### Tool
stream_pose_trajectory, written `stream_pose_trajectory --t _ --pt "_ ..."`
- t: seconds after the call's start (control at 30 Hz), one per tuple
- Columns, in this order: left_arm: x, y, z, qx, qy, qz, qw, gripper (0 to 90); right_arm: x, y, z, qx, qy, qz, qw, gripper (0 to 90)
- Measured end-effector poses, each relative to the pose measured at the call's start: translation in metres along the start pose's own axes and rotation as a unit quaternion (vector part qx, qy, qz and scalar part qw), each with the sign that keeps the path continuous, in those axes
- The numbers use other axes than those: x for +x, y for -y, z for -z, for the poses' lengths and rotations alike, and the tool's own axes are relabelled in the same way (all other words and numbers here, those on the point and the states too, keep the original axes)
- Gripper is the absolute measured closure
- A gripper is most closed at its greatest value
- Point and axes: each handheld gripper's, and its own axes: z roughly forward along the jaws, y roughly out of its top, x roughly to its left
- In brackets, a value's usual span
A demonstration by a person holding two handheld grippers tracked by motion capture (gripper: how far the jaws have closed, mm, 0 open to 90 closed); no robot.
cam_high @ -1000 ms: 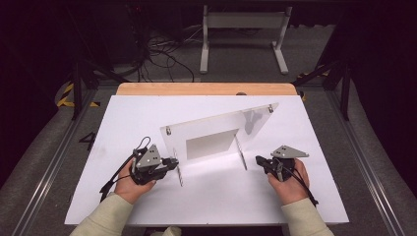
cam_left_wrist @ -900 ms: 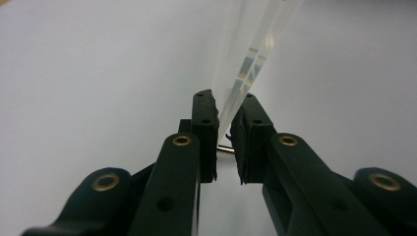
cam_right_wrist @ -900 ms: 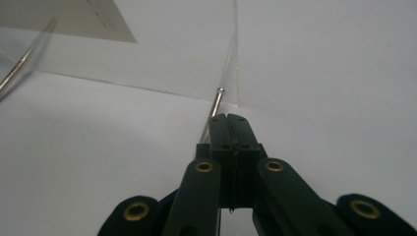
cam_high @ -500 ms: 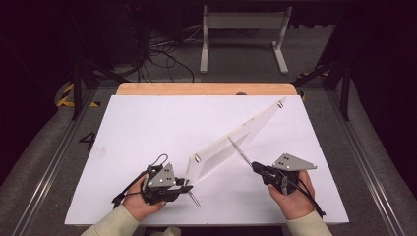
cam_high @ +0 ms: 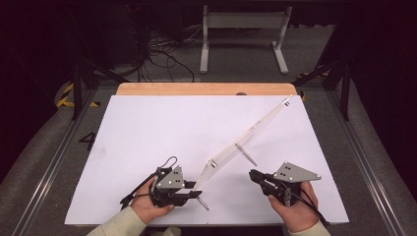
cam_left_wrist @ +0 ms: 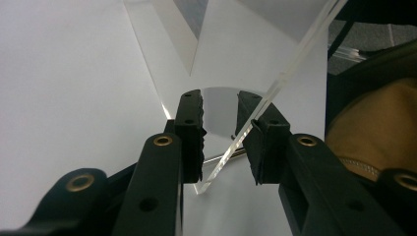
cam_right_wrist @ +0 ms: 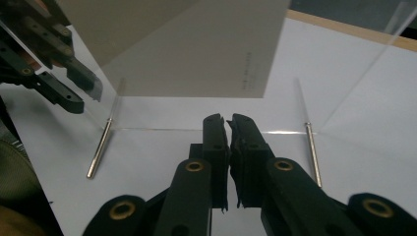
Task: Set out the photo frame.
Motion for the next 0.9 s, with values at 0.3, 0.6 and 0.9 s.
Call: stream_pose_trajectory --t 0.3,0.6,0.9 --pt "0.0 -0.014 -0.023 -0.004 -0.027 0.006 0.9996 71.9 -0.001 0.002 -0.003 0.002 -0.001 -0.004 1.0 85.2" --pt "0.005 -0.016 -0.026 0.008 -0.011 0.005 0.9999 68.7 -0.006 0.004 -0.001 0.001 -0.001 -0.01 1.0 84.8" --pt "0.013 0.004 -0.006 0.032 -0.024 0.01 0.9992 83.5 -0.007 0.007 0.001 -0.002 -0.002 -0.014 0.9999 83.7"
